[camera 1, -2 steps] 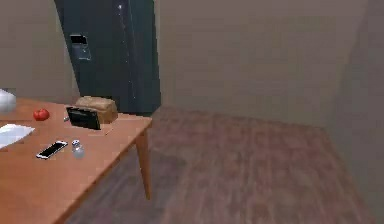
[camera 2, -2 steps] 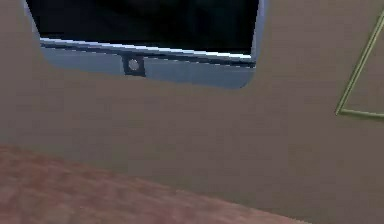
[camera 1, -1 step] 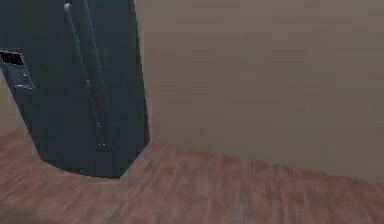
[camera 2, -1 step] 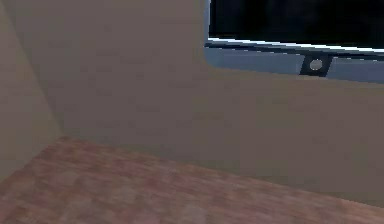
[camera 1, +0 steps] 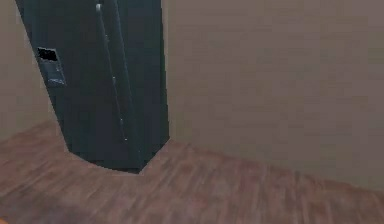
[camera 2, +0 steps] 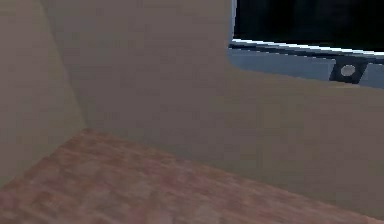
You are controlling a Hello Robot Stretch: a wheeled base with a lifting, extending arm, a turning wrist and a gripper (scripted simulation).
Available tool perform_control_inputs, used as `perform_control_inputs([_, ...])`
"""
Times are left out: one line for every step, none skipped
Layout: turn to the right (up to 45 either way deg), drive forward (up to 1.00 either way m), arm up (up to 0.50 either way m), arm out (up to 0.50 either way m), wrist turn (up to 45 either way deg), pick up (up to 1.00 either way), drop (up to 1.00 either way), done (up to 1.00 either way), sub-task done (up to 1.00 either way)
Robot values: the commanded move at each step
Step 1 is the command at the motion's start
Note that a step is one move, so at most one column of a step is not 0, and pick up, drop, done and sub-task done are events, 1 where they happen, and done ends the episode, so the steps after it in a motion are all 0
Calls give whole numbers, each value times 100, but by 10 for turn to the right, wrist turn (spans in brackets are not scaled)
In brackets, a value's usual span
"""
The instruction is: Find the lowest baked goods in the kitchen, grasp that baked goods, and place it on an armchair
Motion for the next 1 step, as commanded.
perform_control_inputs([0,35,0,0,0,0,0,0,0])
